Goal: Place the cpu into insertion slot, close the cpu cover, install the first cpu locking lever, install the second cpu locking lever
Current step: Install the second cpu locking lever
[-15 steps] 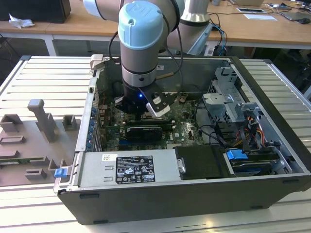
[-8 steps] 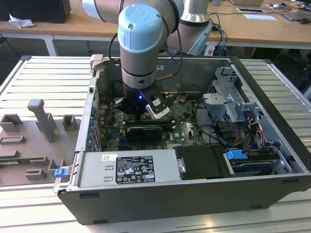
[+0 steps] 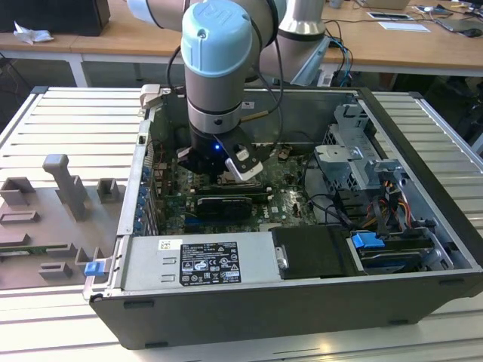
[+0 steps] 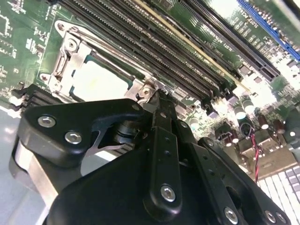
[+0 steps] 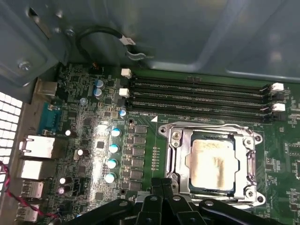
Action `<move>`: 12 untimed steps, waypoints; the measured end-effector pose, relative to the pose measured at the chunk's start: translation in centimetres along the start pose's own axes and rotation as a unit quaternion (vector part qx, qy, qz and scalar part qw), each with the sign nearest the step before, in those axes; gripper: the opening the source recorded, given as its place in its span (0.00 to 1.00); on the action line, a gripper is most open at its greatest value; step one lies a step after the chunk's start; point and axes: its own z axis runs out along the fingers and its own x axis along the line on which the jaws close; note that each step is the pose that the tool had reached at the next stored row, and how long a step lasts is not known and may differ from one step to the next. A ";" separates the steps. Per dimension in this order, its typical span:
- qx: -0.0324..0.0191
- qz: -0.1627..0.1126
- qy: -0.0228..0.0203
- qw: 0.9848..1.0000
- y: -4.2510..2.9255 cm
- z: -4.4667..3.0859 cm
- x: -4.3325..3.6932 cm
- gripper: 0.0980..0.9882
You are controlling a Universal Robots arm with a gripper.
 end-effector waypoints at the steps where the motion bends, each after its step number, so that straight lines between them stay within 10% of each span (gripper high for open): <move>1: 0.000 0.000 0.000 1.000 0.03 -0.12 0.00 0.01; 12: 0.000 0.000 0.000 1.000 0.35 -1.23 -0.04 0.01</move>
